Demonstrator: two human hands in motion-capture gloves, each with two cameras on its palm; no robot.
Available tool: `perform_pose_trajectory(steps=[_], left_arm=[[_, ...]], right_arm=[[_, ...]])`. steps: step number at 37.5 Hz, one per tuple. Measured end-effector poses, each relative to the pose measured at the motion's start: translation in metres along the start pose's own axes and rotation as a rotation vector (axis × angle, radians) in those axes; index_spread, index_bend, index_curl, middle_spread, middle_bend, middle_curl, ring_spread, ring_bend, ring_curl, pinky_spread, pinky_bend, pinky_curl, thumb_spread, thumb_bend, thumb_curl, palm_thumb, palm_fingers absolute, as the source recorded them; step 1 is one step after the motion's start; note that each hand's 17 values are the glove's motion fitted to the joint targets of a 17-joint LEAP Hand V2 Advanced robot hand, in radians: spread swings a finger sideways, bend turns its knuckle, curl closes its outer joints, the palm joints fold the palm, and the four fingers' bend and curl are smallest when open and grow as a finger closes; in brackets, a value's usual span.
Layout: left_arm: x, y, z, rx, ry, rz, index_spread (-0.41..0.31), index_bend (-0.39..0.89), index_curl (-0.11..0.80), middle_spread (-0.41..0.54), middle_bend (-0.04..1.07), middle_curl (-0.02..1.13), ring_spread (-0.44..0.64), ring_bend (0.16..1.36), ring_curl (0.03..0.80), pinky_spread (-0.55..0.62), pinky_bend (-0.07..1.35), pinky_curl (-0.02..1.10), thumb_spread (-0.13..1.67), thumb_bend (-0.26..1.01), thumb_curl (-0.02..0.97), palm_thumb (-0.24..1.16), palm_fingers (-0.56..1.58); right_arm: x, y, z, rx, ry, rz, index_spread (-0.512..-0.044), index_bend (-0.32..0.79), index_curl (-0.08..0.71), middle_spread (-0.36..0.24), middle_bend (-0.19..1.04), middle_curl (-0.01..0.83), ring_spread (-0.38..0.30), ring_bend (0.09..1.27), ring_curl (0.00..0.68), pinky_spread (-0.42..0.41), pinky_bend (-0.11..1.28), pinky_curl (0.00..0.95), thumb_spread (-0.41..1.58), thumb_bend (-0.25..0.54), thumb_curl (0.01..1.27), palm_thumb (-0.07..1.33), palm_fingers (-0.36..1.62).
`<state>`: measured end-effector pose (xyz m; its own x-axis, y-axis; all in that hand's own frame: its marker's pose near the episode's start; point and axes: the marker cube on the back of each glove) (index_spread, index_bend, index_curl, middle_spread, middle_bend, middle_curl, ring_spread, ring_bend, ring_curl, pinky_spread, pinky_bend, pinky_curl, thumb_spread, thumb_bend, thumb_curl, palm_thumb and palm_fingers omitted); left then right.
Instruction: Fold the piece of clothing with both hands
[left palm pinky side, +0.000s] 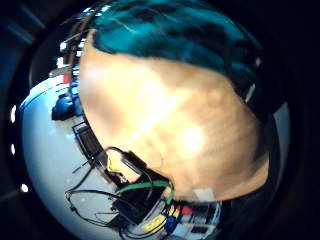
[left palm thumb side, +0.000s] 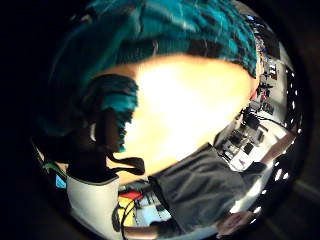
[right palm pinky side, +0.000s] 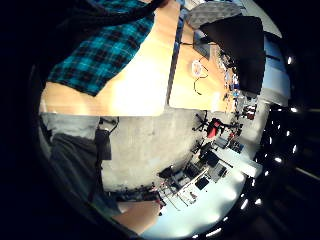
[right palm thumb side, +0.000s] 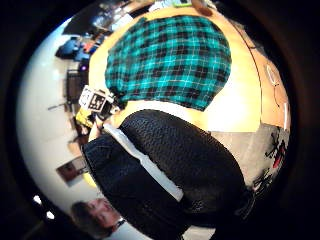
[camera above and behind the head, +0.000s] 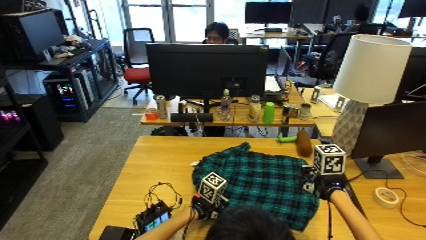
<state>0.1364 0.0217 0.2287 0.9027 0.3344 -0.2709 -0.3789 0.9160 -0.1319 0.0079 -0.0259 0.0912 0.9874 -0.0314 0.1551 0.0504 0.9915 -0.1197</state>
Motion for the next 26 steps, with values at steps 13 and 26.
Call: perform_pose_trajectory(steps=[13, 26], left_arm=[[-0.026, -0.047, -0.004, 0.220, -0.167, -0.051, -0.228, 0.19, 0.328, -0.222, 0.29, 0.39, -0.26, 0.53, 0.317, -0.36, 0.62, 0.35, 1.08, 0.13, 0.362, 0.63, 1.12], [-0.041, -0.062, -0.073, 0.292, -0.142, -0.107, -0.282, 0.21, 0.407, -0.291, 0.33, 0.45, -0.32, 0.43, 0.345, -0.41, 0.52, 0.36, 1.05, 0.06, 0.434, 0.69, 1.21]], right_arm=[[0.001, 0.000, 0.019, -0.056, 0.020, -0.004, -0.354, 0.11, 0.167, -0.014, 0.28, 0.370, 0.043, 0.52, 0.321, 0.183, 0.53, 0.348, 1.09, -0.021, 0.21, 0.03, 0.36], [-0.006, -0.016, 0.066, -0.048, -0.079, -0.101, -0.350, 0.06, 0.152, -0.014, 0.25, 0.369, 0.036, 0.57, 0.342, 0.176, 0.56, 0.360, 1.09, -0.010, 0.22, 0.07, 0.36]])
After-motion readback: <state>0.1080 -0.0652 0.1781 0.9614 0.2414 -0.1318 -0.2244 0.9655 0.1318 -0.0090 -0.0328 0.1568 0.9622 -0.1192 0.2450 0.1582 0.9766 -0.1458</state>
